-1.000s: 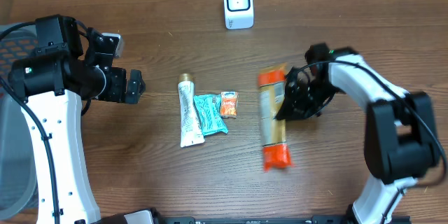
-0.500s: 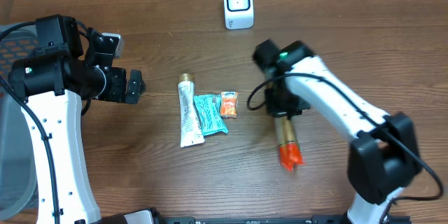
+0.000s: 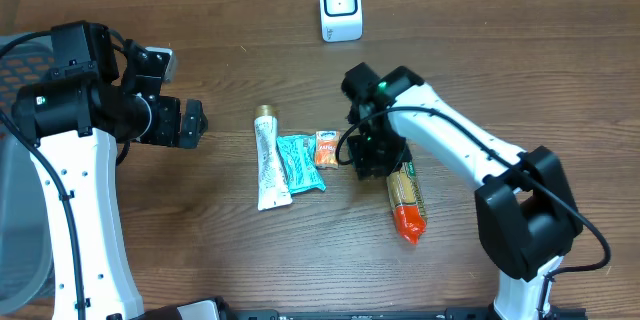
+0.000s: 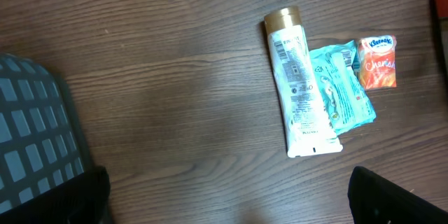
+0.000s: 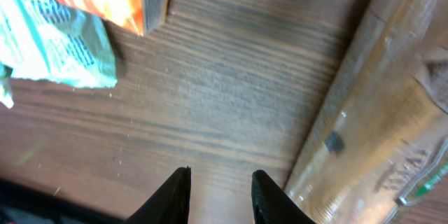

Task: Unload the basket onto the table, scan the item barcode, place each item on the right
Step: 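Lift the spaghetti pack and carry it to the white scanner, then hold the spaghetti pack barcode in front of the scanner, then carry the spaghetti pack right and lower it onto the table, then move the right gripper to the orange Kleenex pack and grasp it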

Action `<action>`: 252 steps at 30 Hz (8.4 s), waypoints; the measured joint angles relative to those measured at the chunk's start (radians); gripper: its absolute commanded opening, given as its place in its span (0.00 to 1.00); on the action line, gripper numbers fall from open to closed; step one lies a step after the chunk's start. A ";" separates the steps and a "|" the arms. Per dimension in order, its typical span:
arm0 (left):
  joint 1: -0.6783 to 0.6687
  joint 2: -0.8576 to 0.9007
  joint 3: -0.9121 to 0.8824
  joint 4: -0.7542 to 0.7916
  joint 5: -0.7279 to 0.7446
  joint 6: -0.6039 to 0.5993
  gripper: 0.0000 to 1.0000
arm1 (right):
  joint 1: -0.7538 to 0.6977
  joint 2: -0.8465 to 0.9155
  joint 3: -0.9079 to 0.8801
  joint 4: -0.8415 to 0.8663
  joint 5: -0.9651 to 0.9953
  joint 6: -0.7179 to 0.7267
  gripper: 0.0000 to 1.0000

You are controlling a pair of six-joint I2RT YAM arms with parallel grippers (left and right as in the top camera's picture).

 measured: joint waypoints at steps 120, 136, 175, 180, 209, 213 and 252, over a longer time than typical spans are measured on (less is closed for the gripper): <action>0.000 0.000 0.000 0.000 0.000 0.000 1.00 | -0.094 0.392 0.667 0.440 0.850 -0.336 0.03; 0.000 0.000 0.000 0.000 0.000 0.000 1.00 | -0.063 0.492 0.667 0.581 1.070 -0.604 0.04; 0.000 0.000 0.000 0.000 0.000 0.000 1.00 | -0.064 0.494 0.665 0.388 0.964 -0.582 0.04; 0.000 0.000 0.000 0.000 0.000 0.000 1.00 | -0.067 0.396 0.652 0.249 0.808 -0.490 0.04; 0.000 0.000 0.000 0.000 0.000 0.000 1.00 | -0.768 -0.128 -0.054 0.060 0.055 -0.207 0.04; 0.000 0.000 0.000 0.000 0.000 0.000 1.00 | -0.793 -0.128 -0.109 0.089 0.030 -0.191 0.53; 0.000 0.000 0.000 0.000 0.000 0.000 1.00 | -0.142 0.076 -0.083 0.457 -0.357 0.054 0.50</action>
